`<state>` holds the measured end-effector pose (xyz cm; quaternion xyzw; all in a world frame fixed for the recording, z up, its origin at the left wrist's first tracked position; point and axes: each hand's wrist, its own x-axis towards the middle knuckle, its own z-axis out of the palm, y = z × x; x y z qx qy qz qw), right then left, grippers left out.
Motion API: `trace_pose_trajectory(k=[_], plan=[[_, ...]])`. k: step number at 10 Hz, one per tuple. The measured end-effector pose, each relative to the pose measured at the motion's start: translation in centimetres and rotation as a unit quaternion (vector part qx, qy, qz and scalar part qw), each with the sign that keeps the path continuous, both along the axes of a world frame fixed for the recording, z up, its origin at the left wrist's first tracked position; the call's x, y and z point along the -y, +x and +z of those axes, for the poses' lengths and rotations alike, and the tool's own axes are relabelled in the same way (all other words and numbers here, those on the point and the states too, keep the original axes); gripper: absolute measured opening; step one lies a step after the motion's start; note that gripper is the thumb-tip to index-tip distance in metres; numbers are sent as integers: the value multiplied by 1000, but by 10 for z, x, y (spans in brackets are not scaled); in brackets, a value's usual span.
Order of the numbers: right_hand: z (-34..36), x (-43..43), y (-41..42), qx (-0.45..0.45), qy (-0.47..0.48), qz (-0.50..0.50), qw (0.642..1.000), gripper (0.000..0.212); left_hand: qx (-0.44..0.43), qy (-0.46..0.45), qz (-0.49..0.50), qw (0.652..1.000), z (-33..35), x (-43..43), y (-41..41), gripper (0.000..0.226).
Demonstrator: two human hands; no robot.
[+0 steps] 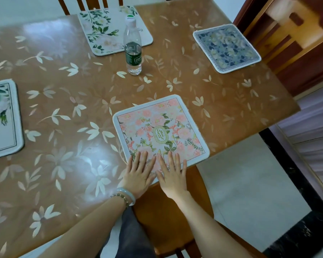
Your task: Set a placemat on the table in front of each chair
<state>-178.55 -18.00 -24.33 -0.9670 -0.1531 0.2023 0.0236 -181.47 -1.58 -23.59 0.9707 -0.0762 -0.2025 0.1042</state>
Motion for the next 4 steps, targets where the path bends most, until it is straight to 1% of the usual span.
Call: trace_pose_trajectory(k=[1, 2, 3, 4], plan=[[8, 0, 5, -32, -6, 0, 999, 60, -17, 19, -14, 1000, 4, -2, 1, 76], [26, -4, 18, -75, 32, -33, 996, 61, -45, 31, -37, 998, 13, -10, 8, 85], [63, -18, 40, -175, 148, -139, 963, 54, -70, -86, 28, 993, 41, -35, 24, 72], [109, -39, 54, -235, 313, -232, 890, 59, 3, -202, 169, 965, 74, -81, 37, 64]])
